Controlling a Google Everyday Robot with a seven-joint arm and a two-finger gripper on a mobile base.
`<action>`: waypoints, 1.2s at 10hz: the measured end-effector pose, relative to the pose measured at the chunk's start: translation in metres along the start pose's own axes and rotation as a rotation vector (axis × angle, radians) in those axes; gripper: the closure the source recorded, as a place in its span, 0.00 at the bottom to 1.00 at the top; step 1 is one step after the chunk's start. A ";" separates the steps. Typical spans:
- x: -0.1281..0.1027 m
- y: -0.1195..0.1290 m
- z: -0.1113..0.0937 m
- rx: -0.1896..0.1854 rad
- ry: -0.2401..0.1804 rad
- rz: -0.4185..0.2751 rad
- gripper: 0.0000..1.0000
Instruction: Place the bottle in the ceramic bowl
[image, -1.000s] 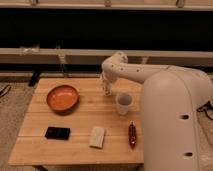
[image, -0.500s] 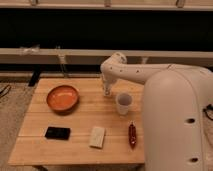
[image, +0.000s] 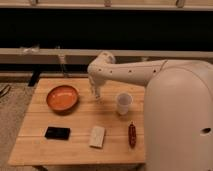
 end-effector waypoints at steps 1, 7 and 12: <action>-0.005 0.021 -0.002 -0.017 0.000 -0.030 1.00; -0.044 0.126 -0.026 -0.096 -0.009 -0.263 1.00; -0.051 0.142 -0.003 -0.132 0.030 -0.312 0.57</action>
